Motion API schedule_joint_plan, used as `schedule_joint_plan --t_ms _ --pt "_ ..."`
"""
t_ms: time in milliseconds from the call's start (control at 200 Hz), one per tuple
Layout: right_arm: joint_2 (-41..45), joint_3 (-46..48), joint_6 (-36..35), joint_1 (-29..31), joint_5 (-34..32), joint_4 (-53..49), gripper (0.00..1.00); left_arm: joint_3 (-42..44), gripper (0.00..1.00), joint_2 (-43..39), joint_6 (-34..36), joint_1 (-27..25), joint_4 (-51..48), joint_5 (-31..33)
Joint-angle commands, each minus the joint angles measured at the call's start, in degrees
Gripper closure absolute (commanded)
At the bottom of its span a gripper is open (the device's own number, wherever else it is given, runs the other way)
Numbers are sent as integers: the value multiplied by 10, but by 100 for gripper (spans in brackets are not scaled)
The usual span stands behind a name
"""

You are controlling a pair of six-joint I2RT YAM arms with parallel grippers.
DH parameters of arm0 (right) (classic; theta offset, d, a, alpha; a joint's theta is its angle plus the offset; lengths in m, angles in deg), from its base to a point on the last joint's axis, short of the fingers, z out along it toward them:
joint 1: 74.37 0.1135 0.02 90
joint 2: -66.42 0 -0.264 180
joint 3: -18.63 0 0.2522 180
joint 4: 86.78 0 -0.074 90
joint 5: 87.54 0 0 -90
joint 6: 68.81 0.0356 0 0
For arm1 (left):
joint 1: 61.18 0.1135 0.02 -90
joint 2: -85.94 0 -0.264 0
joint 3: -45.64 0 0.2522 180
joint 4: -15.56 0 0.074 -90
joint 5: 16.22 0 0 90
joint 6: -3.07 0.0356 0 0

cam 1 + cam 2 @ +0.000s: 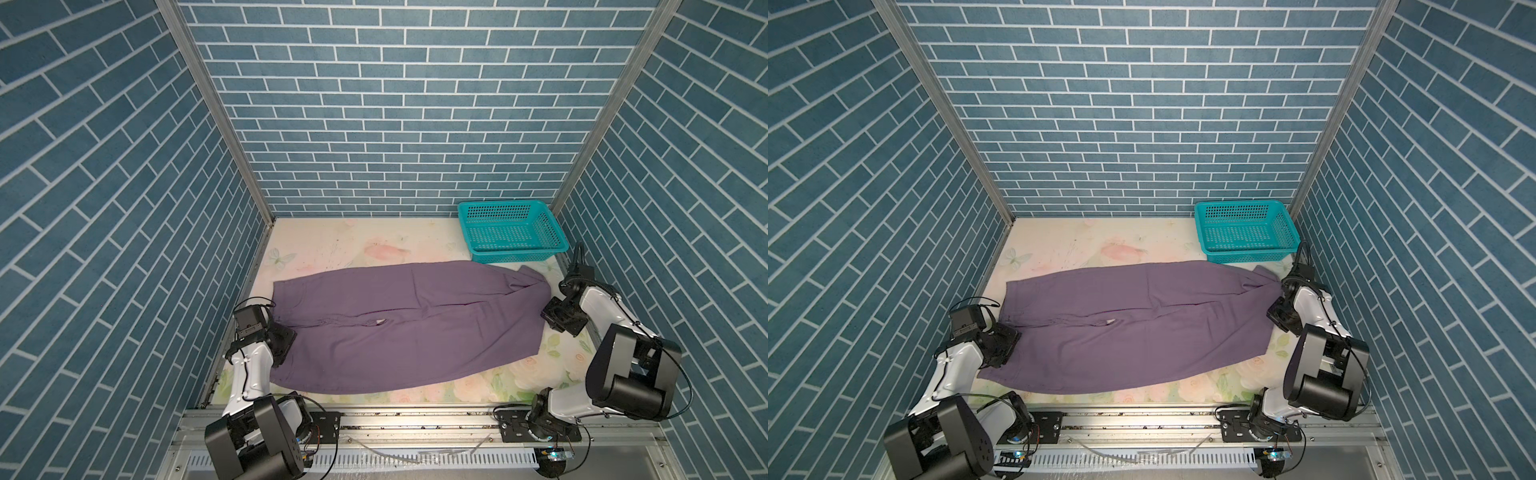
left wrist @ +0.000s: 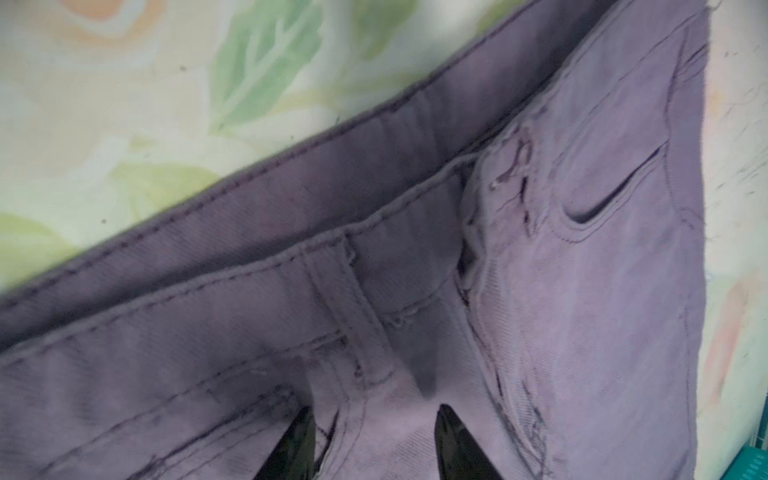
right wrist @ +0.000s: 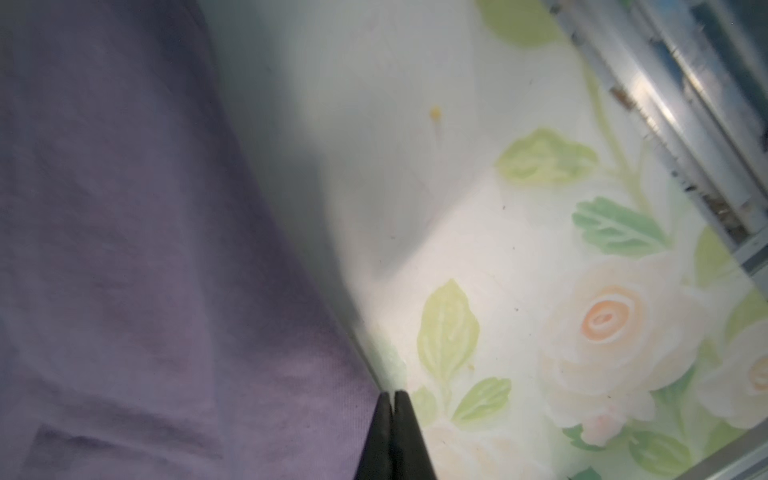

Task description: Fold and stack the trousers

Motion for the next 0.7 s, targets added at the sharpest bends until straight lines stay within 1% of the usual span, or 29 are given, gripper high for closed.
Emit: schedule_joint_plan --t_ms 0,25,35,40,50,65,80,100,195,245,295,335,360,365,375,390,395,410,420,455,465,540,690 --pt "-7 32 -1 -2 40 27 94 9 51 -7 9 -2 1 8" --pt "-10 36 -3 -2 57 38 87 10 51 -6 9 -2 2 8" --pt "-11 37 -3 -2 61 40 85 10 51 -6 9 -2 3 8" --pt "-12 39 -3 -2 66 43 83 10 51 -6 10 -2 3 8" --pt "-12 40 -2 -2 66 44 82 11 51 -5 9 -2 4 7" --pt "-14 42 -1 -2 67 48 77 10 51 -5 9 -2 4 7" --pt "-16 44 0 -2 88 54 73 10 51 -4 9 -2 5 6" --pt "-17 45 2 -2 96 58 70 9 50 -3 9 -2 6 5" --pt "-15 52 8 -1 117 77 61 6 49 -5 8 -2 4 2" --pt "-13 53 8 0 122 85 59 4 49 -6 9 -2 2 2" --pt "-12 53 5 1 131 94 61 6 48 -9 9 -2 1 2" --pt "-13 53 5 3 136 100 65 7 48 -9 9 -2 1 2" --pt "-15 53 5 4 141 103 72 8 48 -10 9 -2 1 2" --pt "-16 53 6 5 143 104 74 8 48 -10 9 -2 1 2" --pt "-16 52 6 5 144 105 75 9 48 -10 9 -2 1 2" --pt "-18 51 6 7 145 106 80 9 48 -10 9 -2 1 2" --pt "-18 51 6 7 145 106 80 10 48 -11 9 -2 1 3" --pt "-21 49 7 8 146 104 86 10 48 -12 8 -2 1 2" --pt "-21 49 7 8 146 105 87 11 48 -13 9 -2 1 2" --pt "-24 41 7 9 146 100 98 13 48 -14 9 -2 0 2" --pt "-24 40 7 10 146 98 100 13 48 -16 9 -2 -1 2" --pt "-20 15 2 13 134 79 100 15 48 -21 8 -2 -4 3" --pt "-16 -77 -11 42 99 9 100 13 48 -23 10 -2 -7 5"
